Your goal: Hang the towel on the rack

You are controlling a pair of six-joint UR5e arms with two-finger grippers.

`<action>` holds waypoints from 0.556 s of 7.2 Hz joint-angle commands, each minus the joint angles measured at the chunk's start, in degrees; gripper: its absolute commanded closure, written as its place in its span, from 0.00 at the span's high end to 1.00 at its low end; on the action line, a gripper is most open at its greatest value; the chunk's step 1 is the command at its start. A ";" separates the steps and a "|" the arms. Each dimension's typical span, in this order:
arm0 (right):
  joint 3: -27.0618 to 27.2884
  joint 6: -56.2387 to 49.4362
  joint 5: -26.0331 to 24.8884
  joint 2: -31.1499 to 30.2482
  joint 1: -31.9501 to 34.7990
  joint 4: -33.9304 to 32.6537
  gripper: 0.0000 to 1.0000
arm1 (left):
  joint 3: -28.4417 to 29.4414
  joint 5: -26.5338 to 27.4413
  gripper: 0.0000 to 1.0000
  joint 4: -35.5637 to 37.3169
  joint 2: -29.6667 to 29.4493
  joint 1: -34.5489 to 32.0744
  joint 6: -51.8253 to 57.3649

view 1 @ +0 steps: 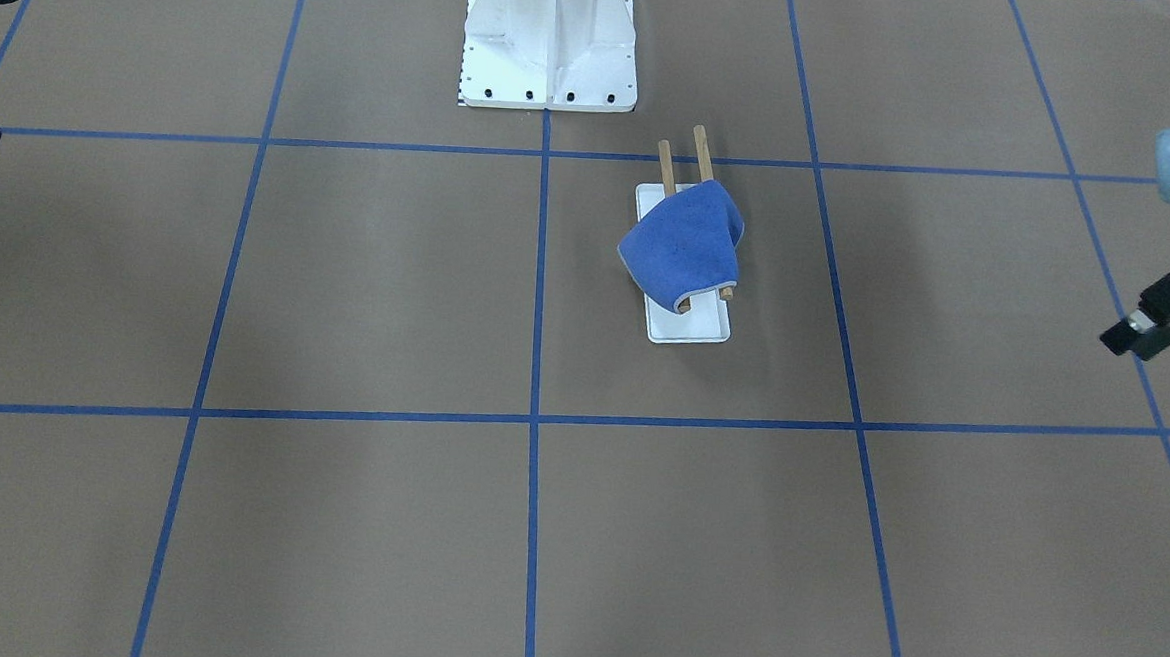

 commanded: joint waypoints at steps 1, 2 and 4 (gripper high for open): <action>-7.18 -8.17 3.06 -4.72 5.68 7.17 1.00 | 1.60 7.22 0.97 5.41 0.79 -4.33 20.88; -10.43 -10.89 3.93 -5.86 7.09 10.07 1.00 | 1.78 11.28 0.97 8.83 1.23 -4.42 28.37; -15.45 -12.15 4.73 -8.58 8.59 17.53 1.00 | 1.08 13.43 0.97 20.75 0.80 -6.87 49.00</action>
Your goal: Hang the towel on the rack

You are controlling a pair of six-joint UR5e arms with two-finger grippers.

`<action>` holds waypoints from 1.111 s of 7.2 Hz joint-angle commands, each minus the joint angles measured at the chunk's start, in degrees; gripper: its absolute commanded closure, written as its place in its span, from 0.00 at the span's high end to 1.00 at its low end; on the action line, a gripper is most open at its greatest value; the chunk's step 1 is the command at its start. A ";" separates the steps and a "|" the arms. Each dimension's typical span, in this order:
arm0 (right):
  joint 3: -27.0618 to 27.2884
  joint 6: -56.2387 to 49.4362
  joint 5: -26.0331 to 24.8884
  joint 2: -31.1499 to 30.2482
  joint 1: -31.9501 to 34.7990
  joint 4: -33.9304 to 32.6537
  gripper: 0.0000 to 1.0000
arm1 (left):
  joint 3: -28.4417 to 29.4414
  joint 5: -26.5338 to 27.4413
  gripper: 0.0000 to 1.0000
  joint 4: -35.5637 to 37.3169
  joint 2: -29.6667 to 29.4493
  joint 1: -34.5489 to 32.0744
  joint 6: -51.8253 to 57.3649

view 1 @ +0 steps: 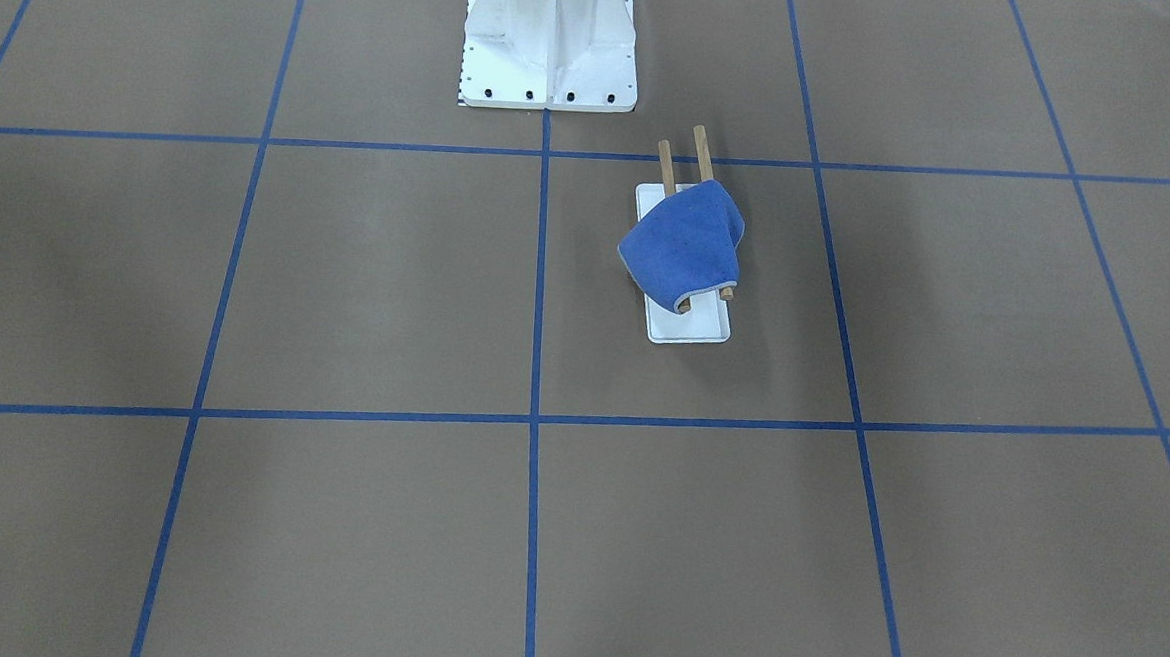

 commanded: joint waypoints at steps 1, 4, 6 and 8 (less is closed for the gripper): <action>-4.89 -1.09 1.15 -2.80 1.40 8.32 1.00 | -0.82 1.51 0.98 15.38 -0.46 -1.94 20.47; -5.96 -1.26 2.30 -3.34 2.11 10.54 1.00 | -4.85 -2.43 0.98 39.46 -3.09 -1.42 28.09; -5.70 -1.18 2.30 -5.61 2.11 14.13 1.00 | -10.02 -3.50 0.98 50.05 -3.10 -1.33 35.97; -6.14 -0.74 2.39 -6.51 2.02 18.54 1.00 | -10.76 -6.23 0.98 51.76 -3.36 -0.72 36.02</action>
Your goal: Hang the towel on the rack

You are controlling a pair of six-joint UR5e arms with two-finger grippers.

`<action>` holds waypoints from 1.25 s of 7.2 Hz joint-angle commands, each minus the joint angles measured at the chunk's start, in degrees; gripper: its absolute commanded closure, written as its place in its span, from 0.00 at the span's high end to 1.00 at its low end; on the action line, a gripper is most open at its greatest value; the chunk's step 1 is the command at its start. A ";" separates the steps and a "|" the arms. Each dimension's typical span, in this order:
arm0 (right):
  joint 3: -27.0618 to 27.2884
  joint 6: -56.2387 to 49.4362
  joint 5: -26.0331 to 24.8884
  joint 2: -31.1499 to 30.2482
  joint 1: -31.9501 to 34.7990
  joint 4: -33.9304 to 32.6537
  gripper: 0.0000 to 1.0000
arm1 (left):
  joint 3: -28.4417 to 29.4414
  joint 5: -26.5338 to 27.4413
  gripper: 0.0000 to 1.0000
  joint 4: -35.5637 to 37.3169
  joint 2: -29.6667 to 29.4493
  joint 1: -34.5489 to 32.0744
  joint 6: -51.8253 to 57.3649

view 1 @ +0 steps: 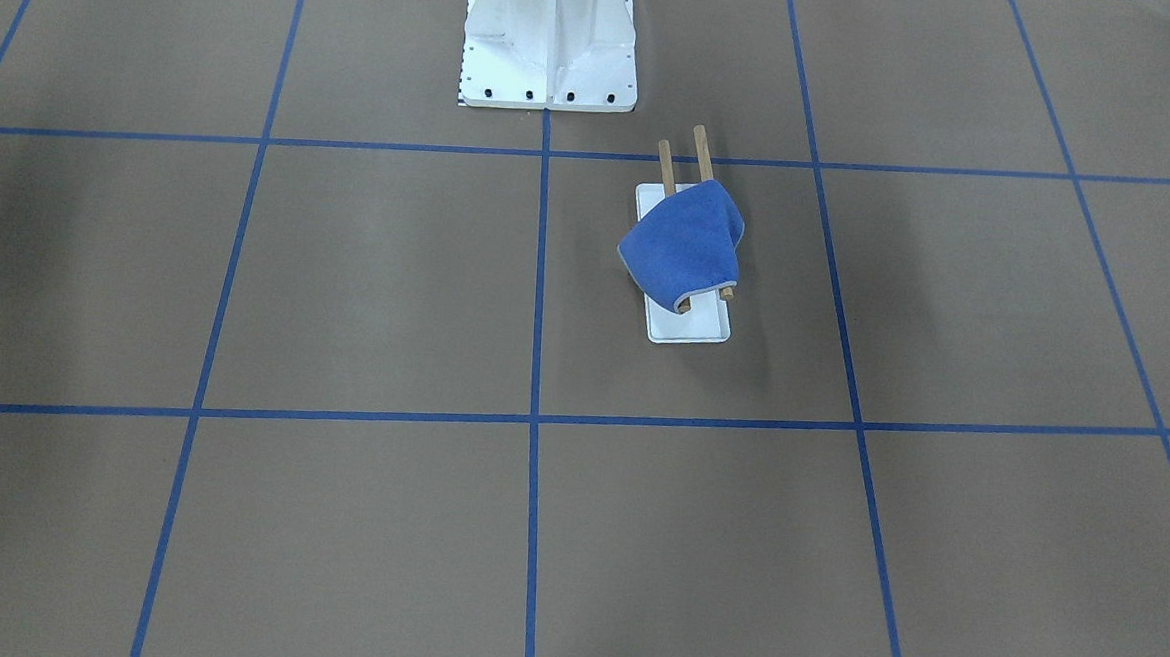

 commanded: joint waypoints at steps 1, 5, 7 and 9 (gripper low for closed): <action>0.15 0.30 0.07 -0.23 -0.04 2.37 1.00 | -0.76 -1.31 0.98 1.54 -0.18 0.45 0.79; 0.15 0.47 0.07 0.74 -1.80 2.37 1.00 | -1.55 -1.40 0.98 1.19 0.09 0.62 0.44; -0.29 0.38 0.07 0.74 -2.41 2.37 1.00 | -1.64 -1.40 0.98 1.01 0.09 0.97 0.44; -0.20 0.47 0.07 0.74 -2.68 2.37 1.00 | -1.64 -1.40 0.98 1.01 0.17 1.06 0.35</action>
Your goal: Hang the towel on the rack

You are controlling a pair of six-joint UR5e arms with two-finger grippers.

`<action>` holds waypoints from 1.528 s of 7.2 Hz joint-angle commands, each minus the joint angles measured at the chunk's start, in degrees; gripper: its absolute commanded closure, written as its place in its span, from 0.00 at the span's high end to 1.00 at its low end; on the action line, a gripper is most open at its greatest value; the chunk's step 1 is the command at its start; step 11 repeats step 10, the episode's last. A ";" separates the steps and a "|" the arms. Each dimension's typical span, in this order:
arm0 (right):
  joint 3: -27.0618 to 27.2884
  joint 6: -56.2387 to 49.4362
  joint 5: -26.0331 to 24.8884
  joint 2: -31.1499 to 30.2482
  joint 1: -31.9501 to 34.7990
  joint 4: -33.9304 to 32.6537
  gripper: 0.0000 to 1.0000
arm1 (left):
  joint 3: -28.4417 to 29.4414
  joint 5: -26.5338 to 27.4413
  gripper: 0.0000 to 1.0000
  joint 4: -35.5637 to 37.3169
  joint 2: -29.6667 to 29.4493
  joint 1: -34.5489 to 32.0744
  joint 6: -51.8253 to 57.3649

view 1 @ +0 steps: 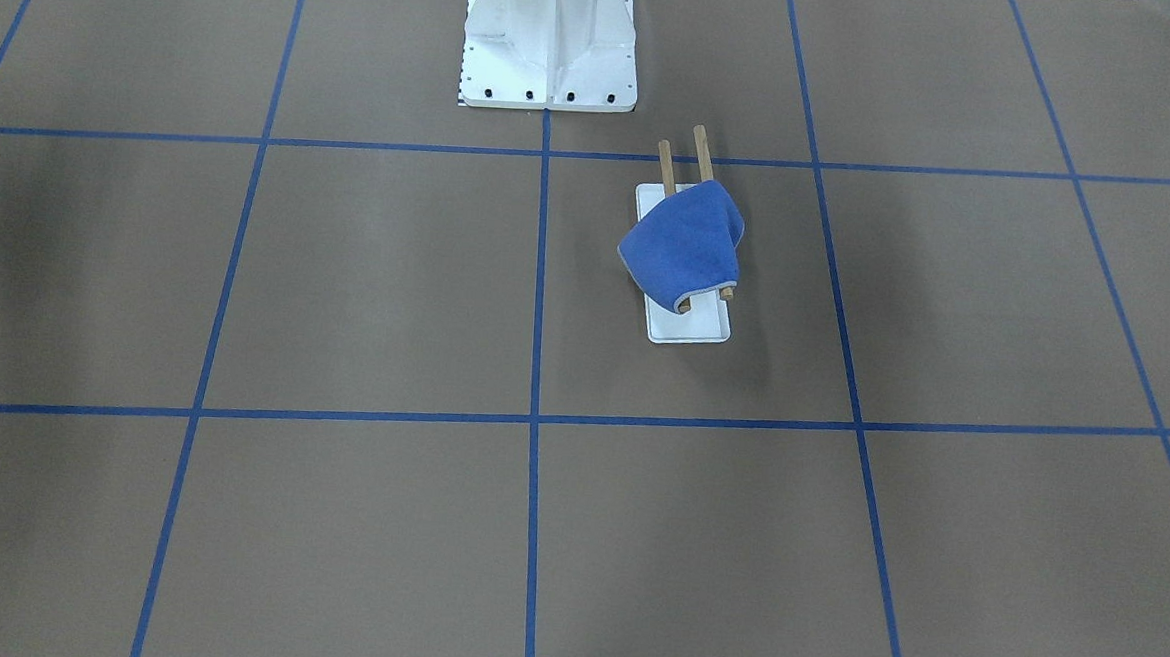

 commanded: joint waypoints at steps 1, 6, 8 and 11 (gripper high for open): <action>0.29 0.03 0.00 0.01 -0.25 0.00 1.00 | -0.01 0.00 0.98 -0.02 0.06 0.06 -0.07; 1.61 0.11 0.00 0.62 -0.25 0.00 1.00 | -0.98 -0.79 0.98 -0.02 0.15 0.32 -1.12; 1.35 0.20 0.00 0.62 -0.25 0.00 1.00 | -3.78 -0.53 0.98 0.60 0.24 2.24 -1.30; 1.35 0.38 0.00 0.36 -0.25 0.00 1.00 | -3.96 -0.70 0.98 0.60 0.24 2.34 -2.35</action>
